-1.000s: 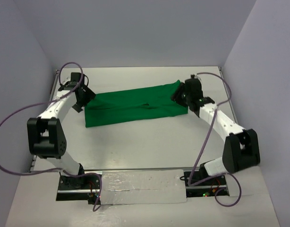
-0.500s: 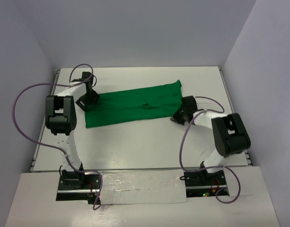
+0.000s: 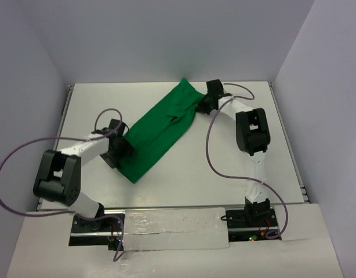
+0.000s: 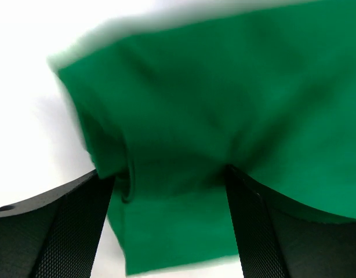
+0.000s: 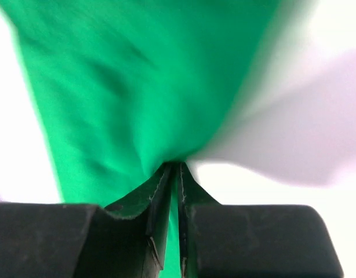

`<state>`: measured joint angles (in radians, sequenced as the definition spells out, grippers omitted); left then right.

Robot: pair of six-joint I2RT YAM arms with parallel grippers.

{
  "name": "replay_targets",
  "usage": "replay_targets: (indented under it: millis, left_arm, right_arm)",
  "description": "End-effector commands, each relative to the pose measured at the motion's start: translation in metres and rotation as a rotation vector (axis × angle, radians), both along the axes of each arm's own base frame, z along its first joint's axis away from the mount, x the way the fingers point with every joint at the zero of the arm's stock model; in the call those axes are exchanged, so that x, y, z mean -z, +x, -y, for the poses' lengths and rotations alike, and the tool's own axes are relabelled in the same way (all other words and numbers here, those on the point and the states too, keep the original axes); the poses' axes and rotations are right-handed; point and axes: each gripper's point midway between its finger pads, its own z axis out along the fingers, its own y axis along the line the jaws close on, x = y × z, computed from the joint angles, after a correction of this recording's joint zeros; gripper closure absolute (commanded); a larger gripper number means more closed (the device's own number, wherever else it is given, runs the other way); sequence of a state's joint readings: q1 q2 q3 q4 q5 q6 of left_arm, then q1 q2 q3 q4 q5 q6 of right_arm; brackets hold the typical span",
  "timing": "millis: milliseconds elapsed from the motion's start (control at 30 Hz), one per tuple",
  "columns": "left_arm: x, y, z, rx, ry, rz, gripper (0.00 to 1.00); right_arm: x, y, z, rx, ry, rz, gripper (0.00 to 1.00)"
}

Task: Fold and stack the t-shirts
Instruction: Rotate the tshirt 90 degrees

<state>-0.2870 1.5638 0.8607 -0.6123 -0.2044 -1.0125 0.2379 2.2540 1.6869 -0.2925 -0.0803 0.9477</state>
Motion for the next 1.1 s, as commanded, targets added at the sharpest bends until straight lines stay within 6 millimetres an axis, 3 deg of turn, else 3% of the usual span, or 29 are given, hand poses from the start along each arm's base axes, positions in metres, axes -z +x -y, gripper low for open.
replay_targets:
  millis: [0,100,200,233,267,300,333,367,400,467,500,533,633,700,733,833,900,933,967,1033,1067]
  left_arm:
    - [0.004,-0.055,0.084,0.043,-0.210,-0.066,0.16]
    - [-0.018,-0.063,0.136,0.133,-0.274,-0.047,0.16]
    - [-0.057,-0.056,0.155,0.209,-0.268,0.020,0.16]
    - [-0.071,-0.052,0.154,0.217,-0.254,0.054,0.15]
    - [-0.082,-0.047,0.150,0.225,-0.226,0.082,0.15]
    - [-0.092,-0.040,0.148,0.227,-0.217,0.122,0.15]
    - [-0.099,-0.043,0.139,0.226,-0.184,0.128,0.15]
    - [-0.108,-0.039,0.129,0.220,-0.141,0.154,0.15]
    - [-0.117,-0.036,0.119,0.214,-0.097,0.182,0.15]
    - [-0.131,-0.023,0.102,0.197,-0.032,0.242,0.15]
    - [-0.136,-0.019,0.097,0.198,-0.019,0.262,0.15]
    - [-0.140,-0.012,0.090,0.184,-0.008,0.282,0.15]
    - [-0.143,0.009,0.060,0.119,0.022,0.300,0.15]
    - [-0.142,0.020,0.032,0.082,0.029,0.300,0.15]
    - [-0.142,0.023,0.023,0.069,0.025,0.306,0.15]
    - [-0.147,0.028,0.003,0.037,0.020,0.332,0.15]
    - [-0.148,0.028,-0.008,0.016,0.028,0.333,0.15]
    - [-0.146,0.028,-0.010,0.011,0.027,0.330,0.15]
    - [-0.146,0.027,-0.011,0.010,0.022,0.329,0.15]
    - [-0.143,0.026,-0.012,0.005,0.017,0.328,0.15]
    - [-0.141,0.025,-0.011,0.006,0.012,0.326,0.15]
  right_arm:
    - [-0.015,0.061,-0.021,-0.043,0.026,0.029,0.77]
    - [-0.019,0.079,-0.029,-0.069,0.052,0.036,0.56]
    - [-0.021,0.052,-0.021,-0.082,0.027,0.030,0.41]
    - [-0.041,0.048,-0.016,-0.082,0.015,0.083,0.39]
    - [-0.080,0.047,-0.009,-0.062,0.007,0.175,0.37]
    - [-0.085,0.038,-0.001,-0.053,-0.005,0.187,0.35]
    - [-0.064,0.016,0.008,-0.057,-0.030,0.140,0.34]
    - [-0.069,-0.001,0.015,-0.060,-0.041,0.146,0.34]
    - [-0.075,-0.018,0.023,-0.062,-0.051,0.156,0.34]
    - [-0.110,-0.040,0.024,-0.074,-0.046,0.247,0.34]
    - [-0.111,-0.054,0.020,-0.091,-0.038,0.260,0.34]
    - [-0.093,-0.079,0.020,-0.111,-0.051,0.223,0.34]
    - [-0.091,-0.125,0.010,-0.162,-0.048,0.229,0.34]
    - [-0.076,-0.168,-0.014,-0.247,-0.017,0.217,0.34]
    - [-0.059,-0.192,-0.020,-0.279,-0.011,0.181,0.34]
    - [-0.046,-0.240,-0.053,-0.352,0.092,0.147,0.35]
    - [-0.041,-0.277,-0.086,-0.422,0.187,0.135,0.36]
    - [-0.043,-0.277,-0.089,-0.425,0.191,0.146,0.36]
    - [-0.039,-0.295,-0.106,-0.469,0.201,0.126,0.36]
    - [-0.021,-0.314,-0.128,-0.519,0.195,0.074,0.37]
    - [-0.025,-0.313,-0.133,-0.523,0.212,0.079,0.38]
